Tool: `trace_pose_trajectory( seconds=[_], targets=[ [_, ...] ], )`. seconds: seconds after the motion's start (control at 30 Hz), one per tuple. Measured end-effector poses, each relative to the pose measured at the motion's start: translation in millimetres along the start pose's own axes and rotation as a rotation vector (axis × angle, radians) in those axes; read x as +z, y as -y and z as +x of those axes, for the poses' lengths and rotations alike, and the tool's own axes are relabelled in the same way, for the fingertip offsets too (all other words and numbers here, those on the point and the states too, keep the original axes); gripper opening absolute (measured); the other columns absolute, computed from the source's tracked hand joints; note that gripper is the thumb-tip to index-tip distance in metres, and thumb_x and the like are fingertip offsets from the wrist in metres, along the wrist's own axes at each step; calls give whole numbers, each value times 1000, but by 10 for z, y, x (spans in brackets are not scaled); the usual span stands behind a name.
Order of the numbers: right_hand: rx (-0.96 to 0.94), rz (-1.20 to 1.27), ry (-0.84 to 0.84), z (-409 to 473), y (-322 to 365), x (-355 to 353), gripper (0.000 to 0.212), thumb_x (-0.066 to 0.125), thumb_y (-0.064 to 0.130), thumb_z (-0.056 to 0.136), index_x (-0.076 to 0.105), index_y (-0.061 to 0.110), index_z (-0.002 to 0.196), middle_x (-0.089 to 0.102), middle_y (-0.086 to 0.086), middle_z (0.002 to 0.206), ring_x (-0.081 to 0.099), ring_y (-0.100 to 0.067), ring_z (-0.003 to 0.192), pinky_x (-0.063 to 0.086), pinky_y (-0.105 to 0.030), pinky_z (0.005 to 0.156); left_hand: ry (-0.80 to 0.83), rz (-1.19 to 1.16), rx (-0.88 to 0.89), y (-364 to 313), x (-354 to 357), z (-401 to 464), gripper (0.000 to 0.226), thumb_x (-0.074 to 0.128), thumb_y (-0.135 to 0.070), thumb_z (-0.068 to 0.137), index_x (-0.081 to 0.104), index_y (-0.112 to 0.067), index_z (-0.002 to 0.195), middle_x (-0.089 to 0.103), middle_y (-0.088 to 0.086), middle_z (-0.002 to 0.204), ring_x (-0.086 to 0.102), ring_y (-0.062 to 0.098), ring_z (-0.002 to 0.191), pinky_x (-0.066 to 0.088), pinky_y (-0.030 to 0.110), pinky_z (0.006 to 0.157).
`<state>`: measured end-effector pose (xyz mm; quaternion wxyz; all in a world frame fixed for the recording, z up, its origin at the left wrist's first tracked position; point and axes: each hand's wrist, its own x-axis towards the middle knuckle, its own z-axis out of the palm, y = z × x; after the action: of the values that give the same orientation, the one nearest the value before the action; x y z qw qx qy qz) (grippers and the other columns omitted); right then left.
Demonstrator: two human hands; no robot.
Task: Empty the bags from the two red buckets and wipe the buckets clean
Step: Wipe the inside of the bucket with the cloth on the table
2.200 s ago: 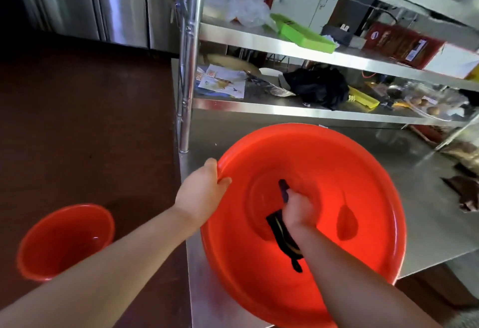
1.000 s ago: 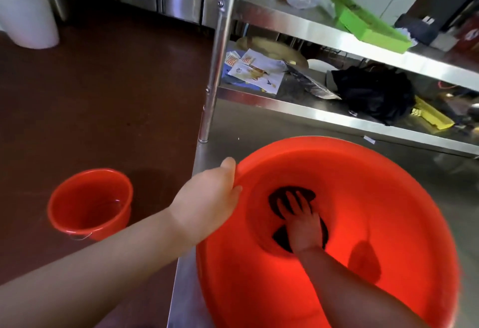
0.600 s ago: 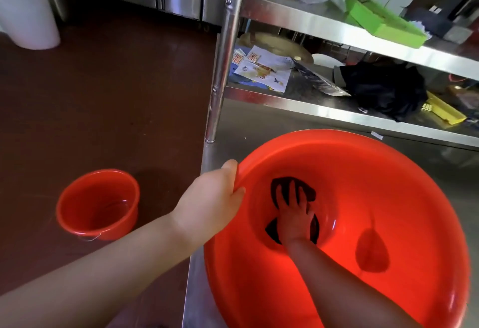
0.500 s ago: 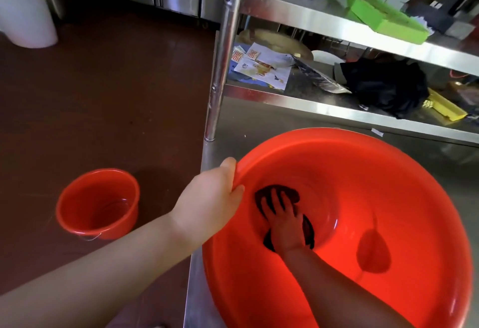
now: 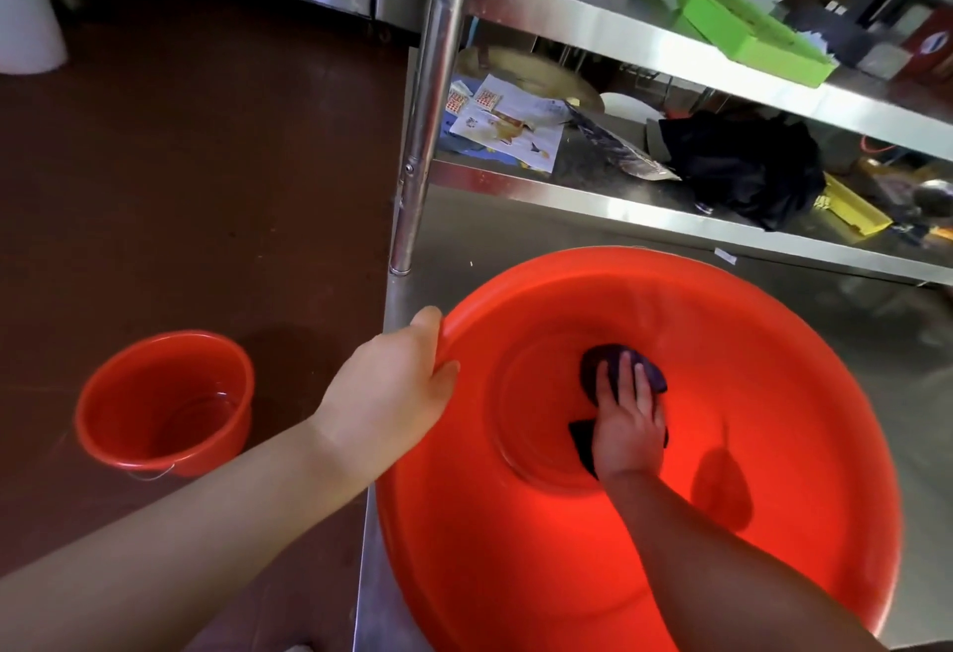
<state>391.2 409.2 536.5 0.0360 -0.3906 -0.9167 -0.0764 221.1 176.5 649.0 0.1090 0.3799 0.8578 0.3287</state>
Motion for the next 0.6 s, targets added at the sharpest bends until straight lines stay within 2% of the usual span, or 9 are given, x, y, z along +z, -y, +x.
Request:
trace_pose_trajectory(
  seconds=[0.1, 0.2, 0.23, 0.27, 0.33, 0.43, 0.5, 0.53, 0.6],
  targets=[
    [86, 79, 0, -80, 144, 28, 60, 51, 18, 68, 59, 8, 127, 45, -21, 142, 43, -44, 129, 42, -59, 90, 4, -38, 13, -13, 11, -3, 15, 53, -31, 90, 44, -20, 93, 60, -2, 70, 62, 21, 64, 53, 41, 60],
    [-44, -39, 192, -179, 331, 146, 84, 68, 28, 70, 34, 21, 146, 19, -12, 157, 14, -35, 144, 23, -52, 108, 12, -78, -7, -9, -4, 41, 16, 55, -30, 88, 47, -18, 97, 61, -1, 73, 63, 22, 70, 53, 41, 65],
    [-140, -59, 233, -233, 389, 173, 91, 74, 34, 66, 33, 25, 146, 20, -10, 157, 16, -34, 144, 24, -52, 108, 10, -80, -6, -7, -10, 52, 17, 55, -30, 88, 48, -19, 98, 61, -1, 74, 63, 22, 71, 53, 40, 66],
    [-252, -97, 286, -297, 433, 195, 93, 81, 38, 56, 45, 27, 140, 33, -10, 152, 29, -34, 140, 33, -55, 103, 7, -71, 2, -7, -13, 60, 17, 56, -31, 88, 47, -19, 98, 61, -2, 74, 63, 21, 71, 53, 40, 66],
    [-419, -193, 303, -400, 486, 213, 82, 88, 37, 33, 70, 30, 113, 61, -4, 130, 58, -28, 118, 52, -52, 82, 5, -47, 27, -15, -14, 61, 18, 55, -33, 88, 45, -21, 96, 60, -2, 74, 63, 22, 72, 53, 39, 65],
    [-519, -241, 290, -443, 465, 189, 68, 86, 38, 36, 73, 38, 103, 64, 8, 124, 62, -17, 113, 56, -41, 78, 16, -22, 25, -13, -23, 89, 18, 54, -34, 89, 44, -21, 97, 60, -2, 74, 63, 22, 72, 54, 40, 65],
    [-541, -253, 316, -397, 406, 158, 62, 72, 38, 68, 58, 38, 127, 45, 7, 146, 42, -19, 135, 45, -43, 98, 27, -11, 12, 1, -37, 109, 18, 53, -34, 89, 44, -21, 98, 61, -2, 76, 63, 23, 74, 54, 40, 67],
    [-532, -235, 364, -364, 366, 189, 61, 59, 32, 83, 41, 34, 141, 25, 5, 156, 21, -22, 145, 30, -47, 109, 28, -9, 6, 9, -42, 111, 19, 53, -34, 89, 44, -20, 98, 61, -1, 77, 64, 24, 76, 54, 40, 68],
    [-337, -175, 424, -315, 299, 159, 67, 49, 28, 91, 16, 27, 151, -2, 2, 161, -6, -21, 147, 9, -46, 116, 25, -12, -5, 30, -45, 97, 20, 53, -34, 89, 45, -20, 100, 62, 0, 79, 64, 25, 78, 54, 40, 70]
  ],
)
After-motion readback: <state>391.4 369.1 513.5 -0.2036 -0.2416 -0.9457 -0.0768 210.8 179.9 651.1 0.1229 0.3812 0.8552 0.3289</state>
